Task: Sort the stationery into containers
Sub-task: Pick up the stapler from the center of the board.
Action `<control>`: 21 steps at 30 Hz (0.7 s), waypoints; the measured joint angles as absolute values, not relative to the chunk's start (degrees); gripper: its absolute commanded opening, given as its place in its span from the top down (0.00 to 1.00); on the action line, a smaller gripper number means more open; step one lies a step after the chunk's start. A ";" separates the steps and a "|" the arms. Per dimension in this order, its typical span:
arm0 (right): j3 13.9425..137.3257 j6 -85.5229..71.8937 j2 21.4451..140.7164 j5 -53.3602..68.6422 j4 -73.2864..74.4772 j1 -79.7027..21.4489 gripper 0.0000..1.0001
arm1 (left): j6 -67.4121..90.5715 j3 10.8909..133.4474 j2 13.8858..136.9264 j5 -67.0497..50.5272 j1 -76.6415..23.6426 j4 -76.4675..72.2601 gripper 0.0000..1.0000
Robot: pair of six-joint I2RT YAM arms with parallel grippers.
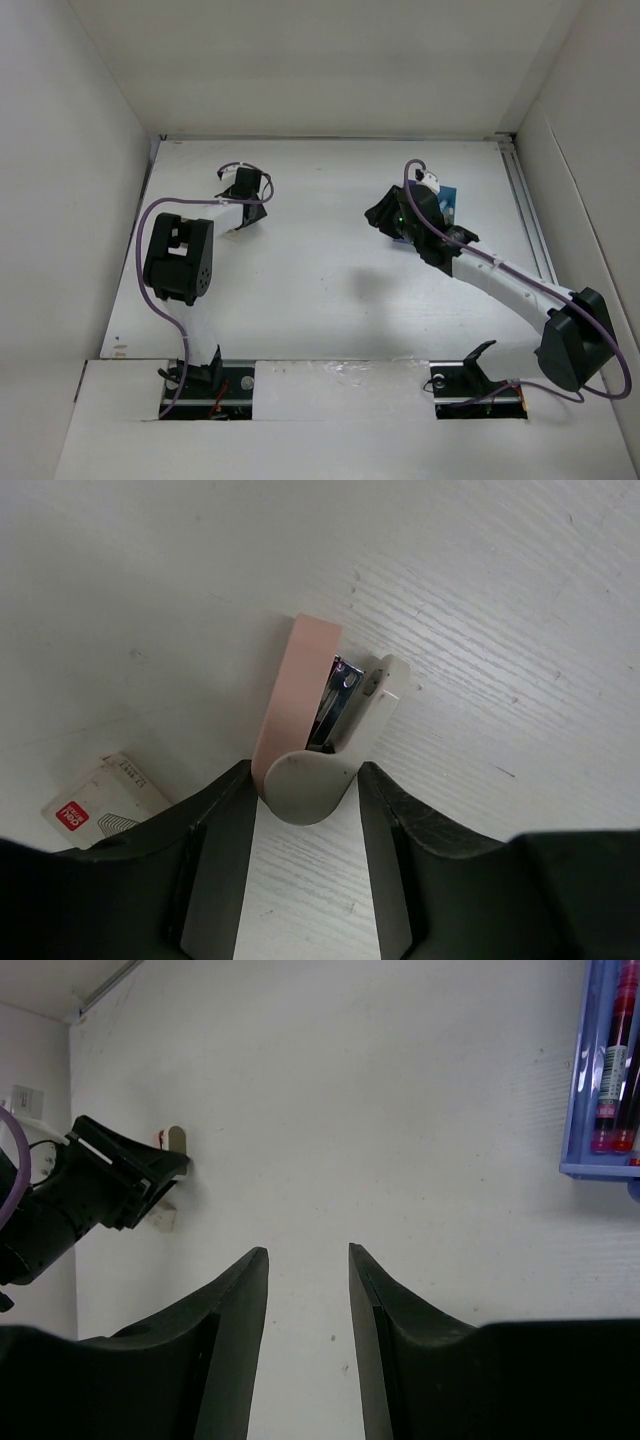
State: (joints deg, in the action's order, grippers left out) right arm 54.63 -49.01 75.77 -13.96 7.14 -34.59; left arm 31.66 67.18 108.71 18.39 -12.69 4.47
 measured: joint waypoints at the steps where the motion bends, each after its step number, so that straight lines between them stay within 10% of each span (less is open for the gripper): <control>1: 54.63 -49.01 75.77 -13.96 7.14 -34.59 0.56 | 31.62 67.18 108.75 18.04 -12.69 4.19 0.58; 21: 54.63 -49.01 75.77 -13.98 7.14 -34.59 0.56 | 31.09 67.16 108.90 17.39 -12.75 2.39 0.38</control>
